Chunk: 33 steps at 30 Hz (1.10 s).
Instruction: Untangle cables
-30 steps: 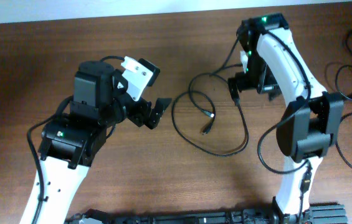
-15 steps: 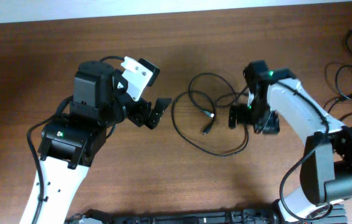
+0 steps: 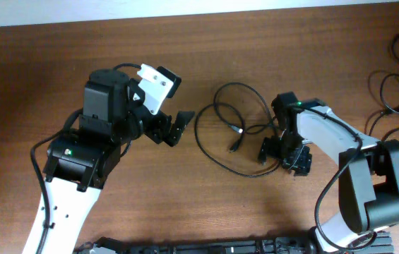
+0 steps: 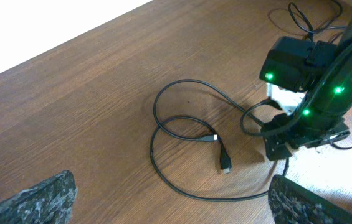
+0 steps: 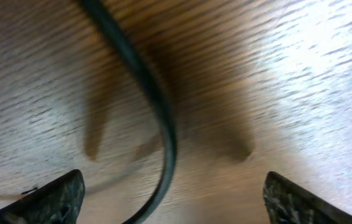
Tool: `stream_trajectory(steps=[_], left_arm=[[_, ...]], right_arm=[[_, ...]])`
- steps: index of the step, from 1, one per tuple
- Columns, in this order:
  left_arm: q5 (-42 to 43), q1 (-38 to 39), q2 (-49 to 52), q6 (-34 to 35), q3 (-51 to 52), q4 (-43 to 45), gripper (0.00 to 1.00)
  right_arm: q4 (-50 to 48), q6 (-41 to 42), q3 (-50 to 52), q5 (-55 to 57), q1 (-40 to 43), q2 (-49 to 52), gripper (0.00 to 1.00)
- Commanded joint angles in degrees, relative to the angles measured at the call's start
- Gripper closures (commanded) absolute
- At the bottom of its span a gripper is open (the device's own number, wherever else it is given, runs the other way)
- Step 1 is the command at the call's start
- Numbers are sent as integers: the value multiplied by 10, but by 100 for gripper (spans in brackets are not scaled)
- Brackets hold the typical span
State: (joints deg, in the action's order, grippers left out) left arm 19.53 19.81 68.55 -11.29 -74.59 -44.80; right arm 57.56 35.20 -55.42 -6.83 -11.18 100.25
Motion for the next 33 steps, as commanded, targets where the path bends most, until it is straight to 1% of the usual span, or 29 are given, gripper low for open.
stream_trajectory(steps=[1, 3, 6, 8, 12, 15, 18, 20, 23, 25, 27, 29, 31, 33], left_arm=[[8, -1, -8, 3, -4, 1, 1], [8, -1, -8, 3, -4, 1, 1], [8, -1, -8, 3, -4, 1, 1], [8, -1, -8, 3, -4, 1, 1], [8, -1, -8, 3, -4, 1, 1], [8, -1, -8, 3, -4, 1, 1], [8, -1, -8, 3, -4, 1, 1], [8, -1, -8, 3, -4, 1, 1], [8, -1, -8, 3, -4, 1, 1], [8, -1, -8, 3, -4, 1, 1], [8, -1, -8, 3, -4, 1, 1], [8, -1, -8, 3, -4, 1, 1], [8, -1, -8, 3, -4, 1, 1], [8, -1, -8, 3, -4, 1, 1]], right_arm=[[-20, 28, 15, -2, -36, -3, 13], [-35, 38, 24, -1, -54, -3, 13], [-58, 75, 41, 0, -76, -3, 14], [-79, 103, 56, 0, -89, -3, 18], [-90, 118, 66, 0, -98, -3, 38], [-94, 118, 66, 0, -98, -3, 47], [-100, 118, 66, 0, -98, -3, 59], [-108, 118, 66, -1, -98, -3, 64], [-128, 118, 66, -1, -97, -3, 81], [-138, 118, 65, -1, -94, -3, 86], [-150, 116, 61, 0, -80, -3, 87], [-160, 116, 52, -1, -59, -3, 96], [-166, 113, 35, 0, -31, -3, 96], [-172, 81, 7, -1, 5, -3, 96]])
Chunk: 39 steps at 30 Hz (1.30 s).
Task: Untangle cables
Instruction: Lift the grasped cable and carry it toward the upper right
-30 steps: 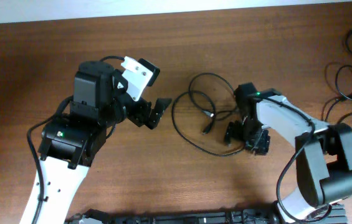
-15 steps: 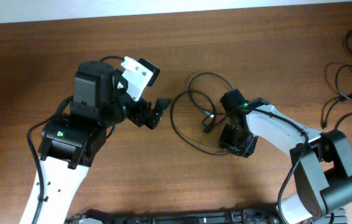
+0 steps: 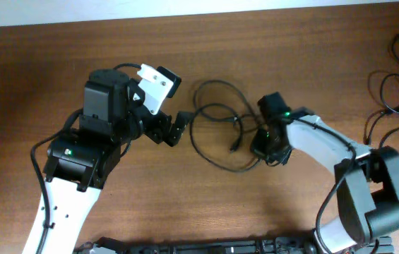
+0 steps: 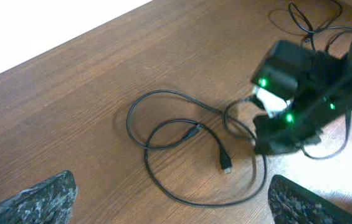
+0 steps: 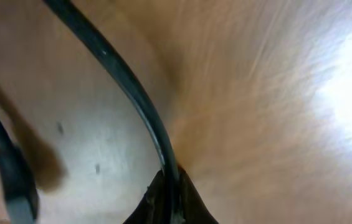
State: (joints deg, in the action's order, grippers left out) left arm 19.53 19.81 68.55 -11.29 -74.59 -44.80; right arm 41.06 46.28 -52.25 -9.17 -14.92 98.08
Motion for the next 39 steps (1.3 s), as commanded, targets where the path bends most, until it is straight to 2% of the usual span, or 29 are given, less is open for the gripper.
stream_trajectory(steps=[1, 5, 9, 11, 16, 22, 35, 39], left_arm=[[8, -1, -8, 3, -4, 1, 1], [8, -1, -8, 3, -4, 1, 1], [8, -1, -8, 3, -4, 1, 1], [8, -1, -8, 3, -4, 1, 1], [8, -1, -8, 3, -4, 1, 1], [8, -1, -8, 3, -4, 1, 1], [8, -1, -8, 3, -4, 1, 1], [8, -1, -8, 3, -4, 1, 1]], right_arm=[[-9, -45, -40, 23, 60, 18, 96], [-22, -84, -123, 23, 132, 18, 96], [-49, -72, -258, 23, 223, 18, 96], [-91, -56, -331, 23, 268, 18, 96], [-225, -38, -433, 38, 363, 18, 96], [-272, 90, -446, 90, 429, 26, 96], [-243, 97, -446, 101, 431, 130, 96], [-229, 97, -446, 137, 432, 142, 96]])
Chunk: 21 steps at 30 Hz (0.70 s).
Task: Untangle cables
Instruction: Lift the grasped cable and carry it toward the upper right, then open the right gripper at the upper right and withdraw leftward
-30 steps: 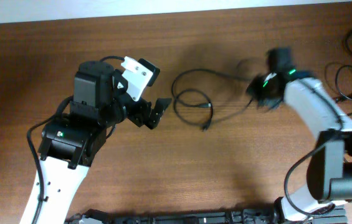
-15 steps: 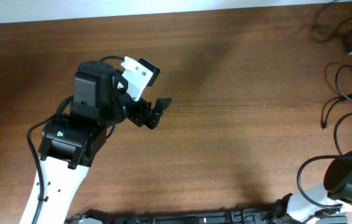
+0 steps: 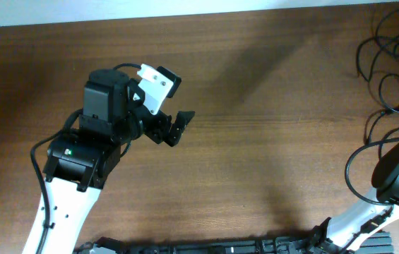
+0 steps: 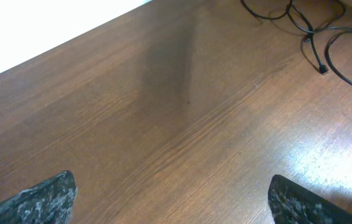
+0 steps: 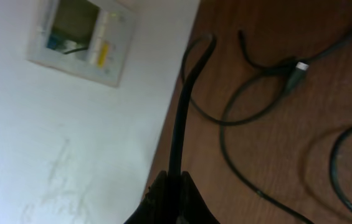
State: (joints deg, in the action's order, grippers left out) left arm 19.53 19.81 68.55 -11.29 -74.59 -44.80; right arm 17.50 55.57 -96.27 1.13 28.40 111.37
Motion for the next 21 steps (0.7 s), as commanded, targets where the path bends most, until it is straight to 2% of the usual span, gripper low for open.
stream_trajectory(steps=[1, 3, 4, 7, 8, 14, 21], left_arm=[[8, -1, -8, 3, -4, 1, 1], [8, -1, -8, 3, -4, 1, 1], [8, -1, -8, 3, -4, 1, 1], [8, -1, -8, 3, -4, 1, 1], [8, -1, -8, 3, -4, 1, 1], [8, -1, -8, 3, -4, 1, 1], [8, -1, -8, 3, -4, 1, 1]], right_arm=[[11, 4, -5, 45, -1, 12, 96], [22, 1, -5, 61, 2, 14, 92], [28, -5, -5, 65, 6, 15, 77], [40, -52, -5, 64, 17, 15, 6], [44, -67, -5, 59, 20, 14, 1], [116, -125, -6, 47, 40, 5, 1], [218, -256, -6, -27, 40, -52, 1]])
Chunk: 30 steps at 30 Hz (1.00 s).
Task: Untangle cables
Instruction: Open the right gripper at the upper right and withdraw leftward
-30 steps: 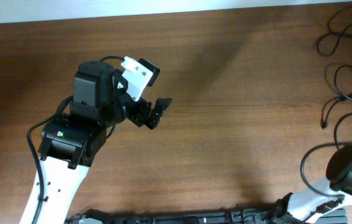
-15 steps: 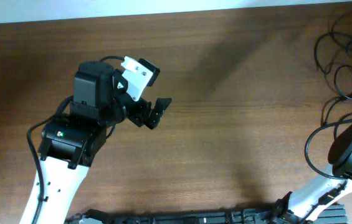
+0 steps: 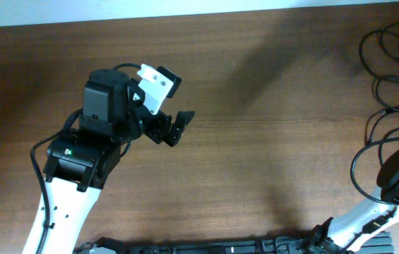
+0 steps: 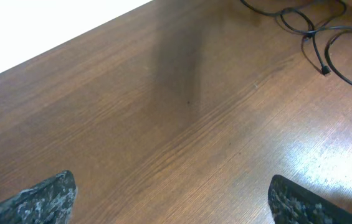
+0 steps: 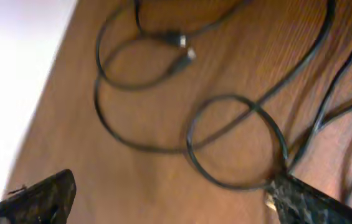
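Several thin black cables lie in loose loops at the table's far right corner. In the right wrist view they spread over the wood below my right gripper, with two plug ends near the top. That gripper is open, its fingertips apart with only bare table between them. My left gripper hangs open over the middle-left of the table, far from the cables. In its own view the cables show only at the top right, one plug end among them.
The brown wooden table meets a white wall along its far edge. My right arm stands at the right edge, with more cable looped round its base. A dark rail runs along the front edge.
My right gripper was shut on a black cable, held up over the far right corner. It is now open and the cable lies on the table among the other loops. The left arm stayed put.
A looped cable lay mid-table with my right gripper open over it. Then the gripper was shut on it and the loops had shifted left. Later the middle was bare and the cable hung from the gripper at the far right corner, where it now lies released.
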Tool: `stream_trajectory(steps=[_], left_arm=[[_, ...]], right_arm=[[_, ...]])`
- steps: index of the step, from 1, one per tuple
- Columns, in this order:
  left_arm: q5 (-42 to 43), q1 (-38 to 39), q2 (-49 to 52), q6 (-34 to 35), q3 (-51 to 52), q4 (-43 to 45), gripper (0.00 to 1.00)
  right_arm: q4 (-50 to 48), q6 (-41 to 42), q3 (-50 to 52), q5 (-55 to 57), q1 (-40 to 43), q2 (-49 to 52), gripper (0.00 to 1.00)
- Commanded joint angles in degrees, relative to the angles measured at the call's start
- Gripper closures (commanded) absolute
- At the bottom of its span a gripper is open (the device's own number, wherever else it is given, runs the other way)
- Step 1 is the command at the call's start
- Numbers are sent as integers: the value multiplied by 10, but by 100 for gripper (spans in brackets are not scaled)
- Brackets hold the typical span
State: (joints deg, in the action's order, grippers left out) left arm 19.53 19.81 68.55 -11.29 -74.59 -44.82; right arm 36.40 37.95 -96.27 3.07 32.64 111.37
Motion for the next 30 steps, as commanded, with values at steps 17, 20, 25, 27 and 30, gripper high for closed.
stream_trajectory(steps=[17, 20, 25, 27, 30], left_arm=[[8, -1, -8, 3, -4, 1, 1], [8, -1, -8, 3, -4, 1, 1], [8, -1, -8, 3, -4, 1, 1], [8, -1, -8, 3, -4, 1, 1], [8, -1, -8, 3, -4, 1, 1]], right_arm=[[341, -223, -5, -120, -219, -164, 1], [350, -223, -5, -121, -284, -164, 1], [349, -223, -5, -121, -360, -164, 1], [349, -223, -5, -121, -384, -164, 1], [348, -223, -5, -121, -407, -164, 1]])
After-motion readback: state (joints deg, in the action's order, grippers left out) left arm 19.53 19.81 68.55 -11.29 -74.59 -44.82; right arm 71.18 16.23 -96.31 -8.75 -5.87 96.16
